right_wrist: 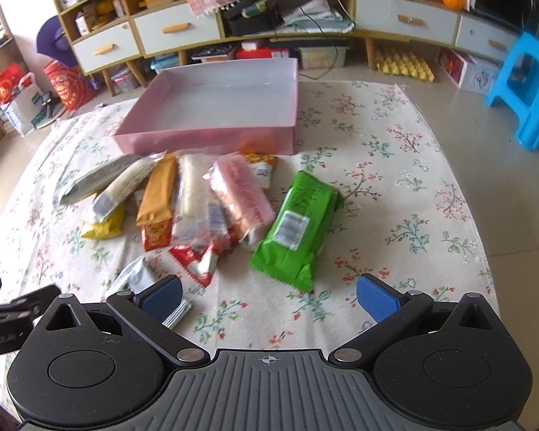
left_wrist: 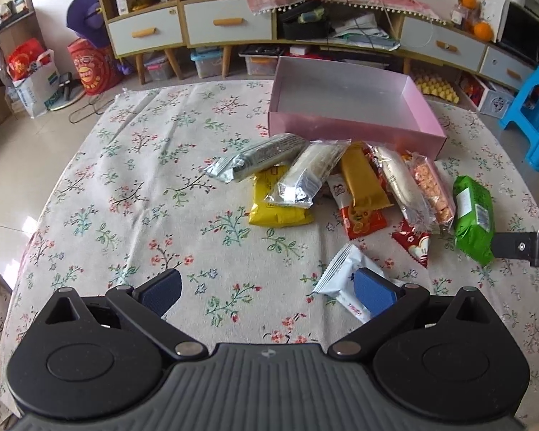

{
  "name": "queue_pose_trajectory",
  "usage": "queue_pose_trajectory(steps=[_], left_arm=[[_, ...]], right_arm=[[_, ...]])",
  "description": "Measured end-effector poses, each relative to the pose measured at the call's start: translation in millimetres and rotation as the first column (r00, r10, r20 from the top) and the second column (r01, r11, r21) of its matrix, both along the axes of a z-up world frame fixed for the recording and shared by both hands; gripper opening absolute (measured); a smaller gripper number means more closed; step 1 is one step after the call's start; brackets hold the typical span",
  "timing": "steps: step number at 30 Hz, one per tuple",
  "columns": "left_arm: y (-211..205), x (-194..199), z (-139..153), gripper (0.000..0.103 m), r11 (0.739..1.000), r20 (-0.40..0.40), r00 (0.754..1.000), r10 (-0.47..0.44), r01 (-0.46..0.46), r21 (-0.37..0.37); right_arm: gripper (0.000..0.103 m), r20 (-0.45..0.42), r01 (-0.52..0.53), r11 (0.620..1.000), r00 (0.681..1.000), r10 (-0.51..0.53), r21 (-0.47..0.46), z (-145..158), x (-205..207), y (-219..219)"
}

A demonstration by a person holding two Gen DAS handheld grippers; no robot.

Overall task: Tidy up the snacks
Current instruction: 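Grasp the silver wrapped bar with the left tool while the right tool grasps the pink packet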

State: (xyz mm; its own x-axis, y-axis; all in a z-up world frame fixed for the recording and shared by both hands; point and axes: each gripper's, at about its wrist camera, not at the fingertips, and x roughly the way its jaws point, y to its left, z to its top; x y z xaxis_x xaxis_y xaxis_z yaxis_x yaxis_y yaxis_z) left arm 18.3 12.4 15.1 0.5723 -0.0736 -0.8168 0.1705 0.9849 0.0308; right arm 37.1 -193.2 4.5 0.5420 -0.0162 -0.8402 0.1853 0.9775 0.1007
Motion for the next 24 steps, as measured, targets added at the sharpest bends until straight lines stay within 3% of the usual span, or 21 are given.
queue_pose_trajectory(steps=[5,9,14,17,24], left_arm=[[1,23,3,0.097,0.996,-0.052,0.995,-0.084,0.083,-0.017],[5,47,-2,0.097,0.994,-0.091,0.990,-0.108,0.105,-0.037],[18,79,-13,0.091,0.993,-0.084,0.992,-0.097,0.090,-0.081],[26,94,-20,0.081,0.987,-0.061,0.991,-0.123,0.116,-0.109],[31,119,-29,0.074,0.974,0.010,0.977,-0.212,0.212,-0.076]], right_arm=[[0.103,-0.011,0.000,1.000,1.000,0.000,0.031,10,18,-20],[0.102,0.015,-0.026,0.992,1.000,0.024,0.121,13,32,-36],[0.102,0.075,-0.097,0.977,0.994,0.084,0.189,11,48,-40],[0.101,0.128,-0.148,0.958,0.985,0.119,0.247,3,53,-43],[0.077,0.108,-0.200,0.933,0.979,0.175,0.298,-14,77,-38]])
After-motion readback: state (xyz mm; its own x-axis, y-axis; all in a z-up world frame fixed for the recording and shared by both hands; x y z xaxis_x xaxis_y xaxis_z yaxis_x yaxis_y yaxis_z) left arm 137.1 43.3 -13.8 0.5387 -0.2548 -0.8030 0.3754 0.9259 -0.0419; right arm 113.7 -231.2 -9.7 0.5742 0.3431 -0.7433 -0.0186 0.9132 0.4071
